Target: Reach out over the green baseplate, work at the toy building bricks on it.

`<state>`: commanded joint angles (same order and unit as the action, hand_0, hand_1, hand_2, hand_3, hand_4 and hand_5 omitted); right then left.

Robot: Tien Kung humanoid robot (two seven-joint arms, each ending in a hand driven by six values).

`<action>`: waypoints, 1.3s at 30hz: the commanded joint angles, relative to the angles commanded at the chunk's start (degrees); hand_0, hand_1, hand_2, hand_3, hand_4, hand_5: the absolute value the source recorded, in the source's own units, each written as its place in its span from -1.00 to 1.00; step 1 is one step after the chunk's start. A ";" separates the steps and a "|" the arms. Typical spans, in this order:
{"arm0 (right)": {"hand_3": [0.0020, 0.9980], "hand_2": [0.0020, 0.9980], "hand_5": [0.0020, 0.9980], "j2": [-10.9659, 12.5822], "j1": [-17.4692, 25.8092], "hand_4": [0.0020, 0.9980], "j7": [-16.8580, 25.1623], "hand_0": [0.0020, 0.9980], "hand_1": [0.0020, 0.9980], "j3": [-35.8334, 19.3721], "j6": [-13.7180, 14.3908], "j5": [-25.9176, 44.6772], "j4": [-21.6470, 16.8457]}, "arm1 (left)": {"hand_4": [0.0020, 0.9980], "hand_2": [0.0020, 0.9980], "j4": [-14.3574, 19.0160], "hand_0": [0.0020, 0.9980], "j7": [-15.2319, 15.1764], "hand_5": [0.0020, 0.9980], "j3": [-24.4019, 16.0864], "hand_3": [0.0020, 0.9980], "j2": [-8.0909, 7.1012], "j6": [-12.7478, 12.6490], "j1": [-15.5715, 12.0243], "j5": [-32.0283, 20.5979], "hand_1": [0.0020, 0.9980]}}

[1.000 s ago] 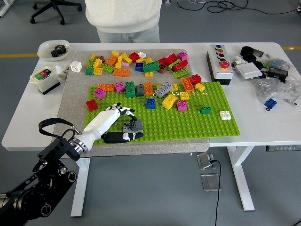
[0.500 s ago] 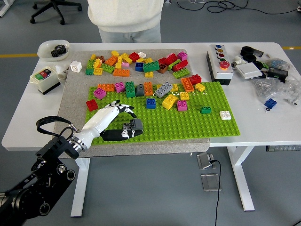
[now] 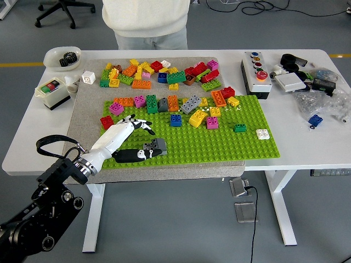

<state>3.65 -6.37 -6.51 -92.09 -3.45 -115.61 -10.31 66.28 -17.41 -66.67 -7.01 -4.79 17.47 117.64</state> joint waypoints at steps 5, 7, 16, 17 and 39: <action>0.07 0.26 0.00 -0.02 0.06 0.53 0.00 0.47 0.23 0.05 -0.02 -0.02 0.00 | 1.00 0.58 -0.02 1.00 -0.53 0.30 -1.38 0.17 -0.67 -0.20 -0.63 3.02 0.69; 0.07 0.26 0.00 -0.02 0.13 0.52 -0.01 0.47 0.23 0.06 -0.04 -0.12 0.00 | 0.99 0.62 -0.36 1.00 -0.99 -0.57 -1.74 0.38 -1.23 -0.50 -0.78 5.04 0.69; 0.07 0.26 -0.01 -0.07 0.19 0.52 0.04 0.47 0.23 0.27 -0.08 -0.24 0.00 | 0.97 0.64 -3.04 1.00 -2.43 -0.74 -0.72 0.67 -2.49 -3.57 0.10 8.77 0.69; 0.07 0.26 -0.01 -0.08 0.20 0.52 0.04 0.47 0.23 0.30 -0.09 -0.24 0.00 | 0.97 0.64 -3.30 1.00 -2.48 -0.74 -0.61 0.67 -2.46 -3.99 0.35 8.89 0.69; 0.07 0.26 -0.01 -0.11 0.19 0.52 -0.02 0.47 0.23 0.45 -0.16 -0.35 0.00 | 1.00 0.68 -5.10 1.00 -1.60 -0.89 0.04 0.78 -0.14 -5.20 2.77 8.04 0.68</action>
<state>3.54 -6.18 -6.52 -91.64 -3.61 -115.96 -10.31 61.18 -19.01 -66.63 -7.15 -9.98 20.23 125.69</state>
